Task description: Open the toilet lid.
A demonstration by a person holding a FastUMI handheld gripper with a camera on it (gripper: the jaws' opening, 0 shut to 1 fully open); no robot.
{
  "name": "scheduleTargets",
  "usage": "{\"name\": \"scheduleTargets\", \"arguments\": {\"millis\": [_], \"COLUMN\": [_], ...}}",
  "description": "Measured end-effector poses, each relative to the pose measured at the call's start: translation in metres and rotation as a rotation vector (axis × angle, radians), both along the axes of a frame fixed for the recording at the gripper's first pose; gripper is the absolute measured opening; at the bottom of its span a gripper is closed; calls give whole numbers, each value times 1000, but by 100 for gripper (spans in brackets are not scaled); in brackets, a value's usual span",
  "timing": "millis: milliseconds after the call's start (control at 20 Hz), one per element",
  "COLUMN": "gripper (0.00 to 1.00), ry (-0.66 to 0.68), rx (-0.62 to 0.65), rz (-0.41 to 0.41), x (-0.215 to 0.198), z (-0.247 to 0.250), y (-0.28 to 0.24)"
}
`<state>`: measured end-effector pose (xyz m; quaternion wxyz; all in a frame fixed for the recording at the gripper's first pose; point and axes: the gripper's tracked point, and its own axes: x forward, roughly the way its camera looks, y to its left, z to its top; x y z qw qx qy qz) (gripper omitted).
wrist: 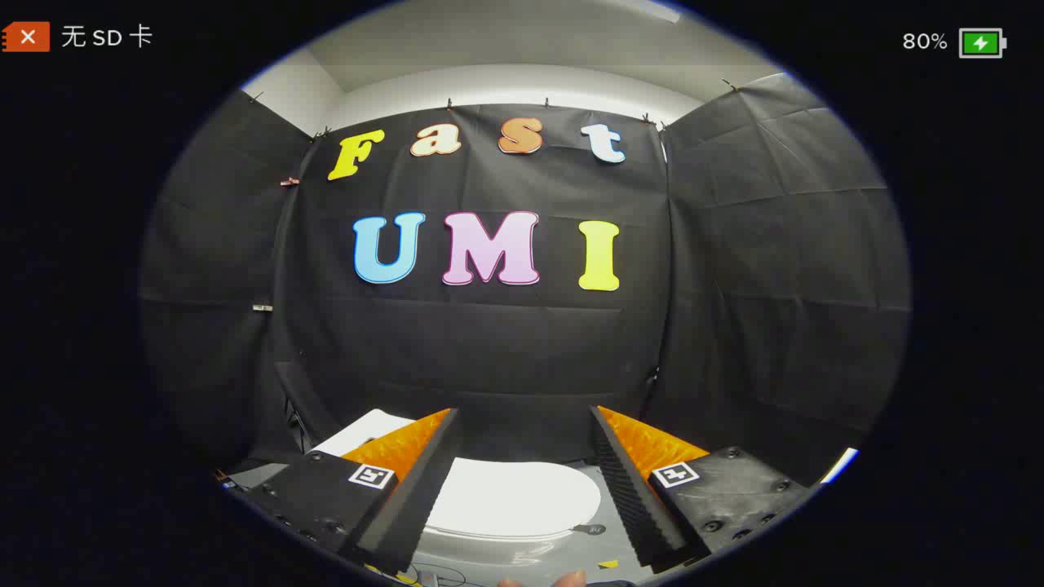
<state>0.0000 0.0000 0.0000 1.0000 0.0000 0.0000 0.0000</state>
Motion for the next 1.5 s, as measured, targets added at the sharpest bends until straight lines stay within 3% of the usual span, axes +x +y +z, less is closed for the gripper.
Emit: {"name": "scheduleTargets", "arguments": {"millis": [850,1500], "gripper": [99,99], "ry": [-120,-102], "rx": [-17,-55], "rz": [70,129], "x": [8,47], "z": [-4,-109], "y": [24,0]}}
